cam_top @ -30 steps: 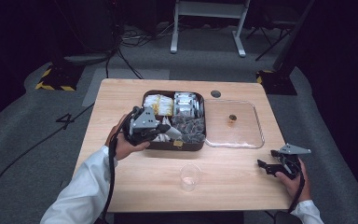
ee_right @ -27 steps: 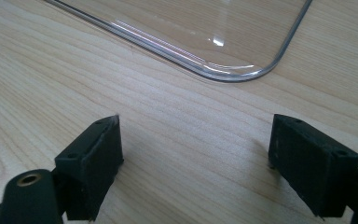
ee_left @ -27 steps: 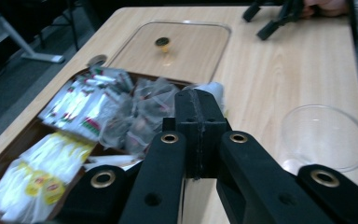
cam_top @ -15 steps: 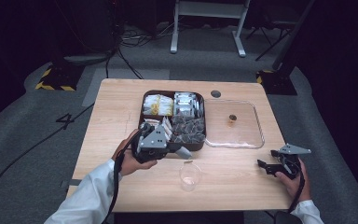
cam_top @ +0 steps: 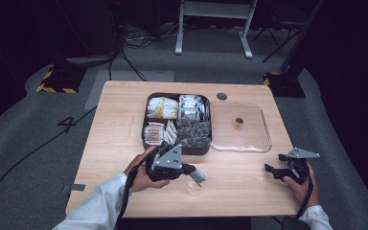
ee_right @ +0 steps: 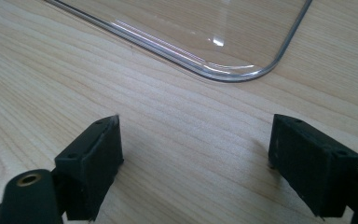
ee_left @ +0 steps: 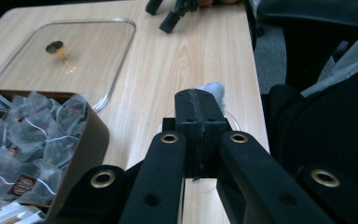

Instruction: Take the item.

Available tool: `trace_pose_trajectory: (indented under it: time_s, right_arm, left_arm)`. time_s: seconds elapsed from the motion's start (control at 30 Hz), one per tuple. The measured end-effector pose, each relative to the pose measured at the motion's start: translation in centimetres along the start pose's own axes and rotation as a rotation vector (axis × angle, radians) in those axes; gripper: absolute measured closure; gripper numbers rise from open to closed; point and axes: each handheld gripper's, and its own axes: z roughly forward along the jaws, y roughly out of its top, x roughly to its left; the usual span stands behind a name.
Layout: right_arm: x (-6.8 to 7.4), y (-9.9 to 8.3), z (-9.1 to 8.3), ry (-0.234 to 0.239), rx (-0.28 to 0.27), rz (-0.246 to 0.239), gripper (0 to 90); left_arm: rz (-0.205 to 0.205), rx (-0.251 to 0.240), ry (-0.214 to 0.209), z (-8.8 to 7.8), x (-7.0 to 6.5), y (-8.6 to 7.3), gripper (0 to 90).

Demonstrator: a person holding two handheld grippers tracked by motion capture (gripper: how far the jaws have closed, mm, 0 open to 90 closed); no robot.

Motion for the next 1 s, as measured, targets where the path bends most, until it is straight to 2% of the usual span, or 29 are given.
trace_pose_trajectory:
  time_s: [0.23,0.43,0.57,0.7,0.73,0.83,1.0]
  right_arm:
    - [0.0,0.0,0.0,0.000,0.000,0.000,17.7]
    - [0.0,0.0,0.0,0.000,0.000,0.000,17.7]
    - [0.0,0.0,0.0,0.000,0.000,0.000,17.7]
    - [0.0,0.0,0.0,0.000,0.000,0.000,17.7]
    - [0.0,0.0,0.0,0.000,0.000,0.000,17.7]
    - [0.0,0.0,0.0,0.000,0.000,0.000,17.6]
    - [0.0,0.0,0.0,0.000,0.000,0.000,17.7]
  left_arm:
    - [-0.024,0.030,-0.029,1.6,0.2,-0.9,89.9]
    - [-0.012,0.064,-0.053,3.0,0.2,-1.0,89.7]
    - [-0.003,0.089,-0.054,3.5,0.1,-1.0,88.8]
    - [-0.006,0.106,-0.059,4.0,0.2,-0.9,85.3]
    - [-0.013,0.115,-0.058,4.1,0.2,-0.8,79.5]
    - [0.003,0.110,-0.071,4.2,0.1,-0.7,77.6]
    - [-0.004,0.103,-0.064,4.1,0.1,-0.6,67.2]
